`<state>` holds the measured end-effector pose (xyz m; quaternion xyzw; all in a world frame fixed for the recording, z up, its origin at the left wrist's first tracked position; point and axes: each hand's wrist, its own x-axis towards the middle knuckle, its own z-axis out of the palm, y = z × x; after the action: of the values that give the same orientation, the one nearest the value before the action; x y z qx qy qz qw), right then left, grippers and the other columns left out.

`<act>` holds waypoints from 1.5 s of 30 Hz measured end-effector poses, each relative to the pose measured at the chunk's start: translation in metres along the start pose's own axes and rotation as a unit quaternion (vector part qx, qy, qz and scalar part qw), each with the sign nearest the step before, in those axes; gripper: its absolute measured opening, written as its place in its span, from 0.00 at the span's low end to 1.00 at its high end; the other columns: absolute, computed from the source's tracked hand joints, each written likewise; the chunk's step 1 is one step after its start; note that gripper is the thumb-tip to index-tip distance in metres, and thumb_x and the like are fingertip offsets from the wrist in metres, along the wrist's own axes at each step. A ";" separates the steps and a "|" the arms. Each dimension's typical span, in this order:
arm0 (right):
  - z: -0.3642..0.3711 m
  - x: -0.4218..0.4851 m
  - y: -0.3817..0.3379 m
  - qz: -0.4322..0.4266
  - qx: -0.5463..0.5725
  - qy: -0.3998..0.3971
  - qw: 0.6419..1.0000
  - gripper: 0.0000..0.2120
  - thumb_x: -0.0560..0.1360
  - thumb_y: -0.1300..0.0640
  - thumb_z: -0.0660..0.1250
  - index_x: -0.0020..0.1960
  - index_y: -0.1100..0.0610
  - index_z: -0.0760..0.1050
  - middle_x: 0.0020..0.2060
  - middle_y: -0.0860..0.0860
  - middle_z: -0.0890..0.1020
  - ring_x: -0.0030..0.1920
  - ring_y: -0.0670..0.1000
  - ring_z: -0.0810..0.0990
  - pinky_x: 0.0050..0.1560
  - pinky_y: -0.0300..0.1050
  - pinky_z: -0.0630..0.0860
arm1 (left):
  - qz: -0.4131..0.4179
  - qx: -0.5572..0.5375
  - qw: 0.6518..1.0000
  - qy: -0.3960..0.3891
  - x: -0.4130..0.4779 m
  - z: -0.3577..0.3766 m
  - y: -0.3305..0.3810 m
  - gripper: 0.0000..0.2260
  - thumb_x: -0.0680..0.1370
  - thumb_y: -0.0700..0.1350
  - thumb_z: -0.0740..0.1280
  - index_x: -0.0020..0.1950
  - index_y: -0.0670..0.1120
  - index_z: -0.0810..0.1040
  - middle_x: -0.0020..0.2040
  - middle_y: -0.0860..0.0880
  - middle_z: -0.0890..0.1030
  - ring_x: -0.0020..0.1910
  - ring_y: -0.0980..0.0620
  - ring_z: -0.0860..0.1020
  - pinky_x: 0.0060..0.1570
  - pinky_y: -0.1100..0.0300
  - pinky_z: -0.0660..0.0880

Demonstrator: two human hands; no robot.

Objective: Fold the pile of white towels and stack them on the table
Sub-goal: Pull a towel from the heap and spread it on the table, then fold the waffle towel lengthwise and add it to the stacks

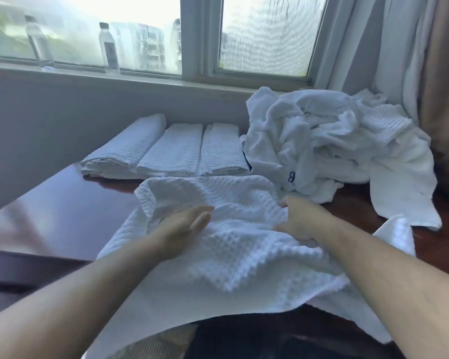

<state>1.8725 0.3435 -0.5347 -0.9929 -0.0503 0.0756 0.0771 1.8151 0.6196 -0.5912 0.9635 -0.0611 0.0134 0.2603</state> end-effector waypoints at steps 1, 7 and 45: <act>-0.007 -0.003 -0.004 0.022 -0.039 0.048 0.998 0.25 0.78 0.49 0.71 0.71 0.53 0.67 0.54 0.52 0.79 0.48 0.53 0.78 0.43 0.44 0.74 | -0.011 0.003 1.000 0.001 0.001 0.001 0.001 0.24 0.82 0.60 0.60 0.78 0.57 0.64 0.76 0.50 0.69 0.75 0.50 0.66 0.73 0.56 0.62; -0.029 -0.017 -0.037 0.030 -0.294 0.303 0.906 0.24 0.78 0.60 0.60 0.72 0.57 0.57 0.68 0.62 0.63 0.67 0.63 0.65 0.63 0.60 0.68 | -0.040 0.094 0.990 -0.100 0.004 0.014 0.021 0.57 0.55 0.77 0.66 0.80 0.63 0.49 0.82 0.52 0.50 0.81 0.46 0.46 0.76 0.37 0.43; 0.076 0.011 -0.016 -0.060 -0.015 0.029 0.998 0.36 0.78 0.28 0.43 0.81 0.43 0.52 0.82 0.53 0.51 0.80 0.60 0.46 0.78 0.59 0.45 | -0.139 0.168 0.973 -0.070 0.012 0.007 -0.004 0.30 0.81 0.66 0.48 0.81 0.58 0.49 0.83 0.49 0.45 0.81 0.41 0.43 0.75 0.32 0.42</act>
<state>1.8700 0.3715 -0.6081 -0.9909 -0.1083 0.0413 0.0679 1.8275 0.6184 -0.5991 0.9910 0.0587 -0.0803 0.0893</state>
